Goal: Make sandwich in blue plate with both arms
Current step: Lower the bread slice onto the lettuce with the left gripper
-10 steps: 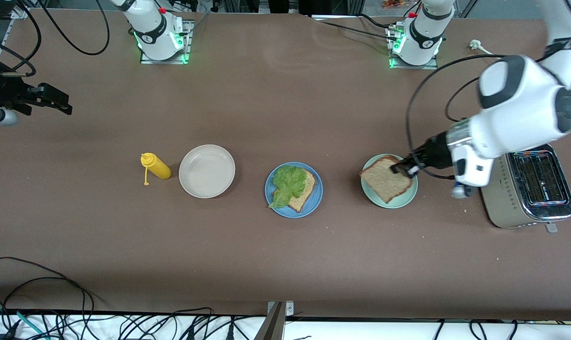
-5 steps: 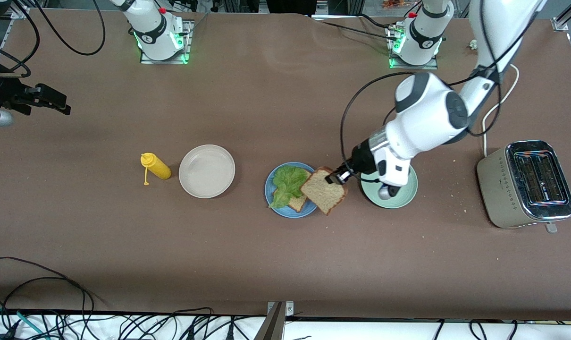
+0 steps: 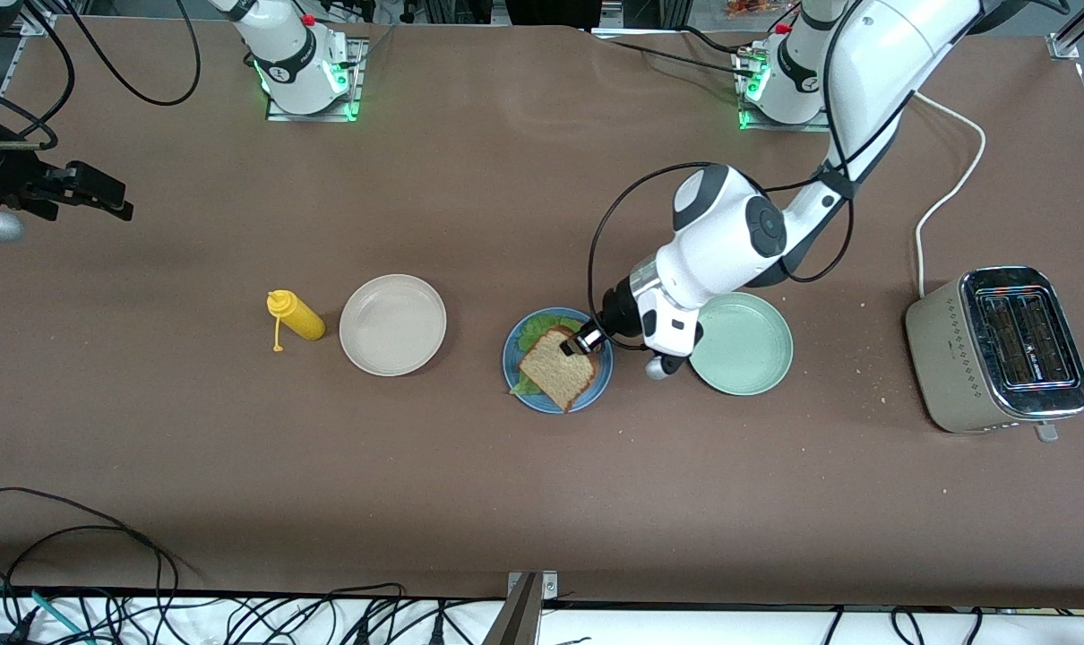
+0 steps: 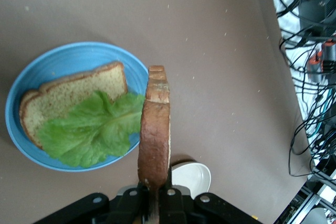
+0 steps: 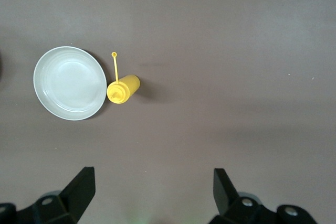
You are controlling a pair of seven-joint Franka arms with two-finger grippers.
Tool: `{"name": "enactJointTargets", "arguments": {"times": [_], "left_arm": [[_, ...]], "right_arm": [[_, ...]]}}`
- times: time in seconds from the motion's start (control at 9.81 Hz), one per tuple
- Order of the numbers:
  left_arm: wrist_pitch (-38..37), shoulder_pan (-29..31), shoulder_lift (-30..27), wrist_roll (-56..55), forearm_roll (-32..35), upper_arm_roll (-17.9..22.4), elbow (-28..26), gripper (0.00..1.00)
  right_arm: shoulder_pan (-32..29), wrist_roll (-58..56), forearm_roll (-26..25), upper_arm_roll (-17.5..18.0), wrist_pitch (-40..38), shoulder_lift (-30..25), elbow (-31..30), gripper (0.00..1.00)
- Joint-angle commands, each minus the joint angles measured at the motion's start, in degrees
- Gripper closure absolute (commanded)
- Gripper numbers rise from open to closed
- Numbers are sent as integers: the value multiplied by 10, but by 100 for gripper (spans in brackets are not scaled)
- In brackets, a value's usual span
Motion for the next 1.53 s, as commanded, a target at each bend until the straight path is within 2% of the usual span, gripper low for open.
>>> {"name": "enactJointTargets", "arguments": {"times": [0.0,0.51,0.71,1.43], "left_arm": [[4,-29,16,-2,-6,16,16,100],[5,-67,26,-1,-6,55,18,100],[5,-70,30,-2,-7,57,32,100],[4,-76,47,4,-6,66,29,100]], "right_arm": [[4,6,0,-3,-2,5,16,0],[6,3,0,1,1,6,21,0],[6,4,0,1,0,5,21,0],[7,4,1,2,2,5,21,0]]}}
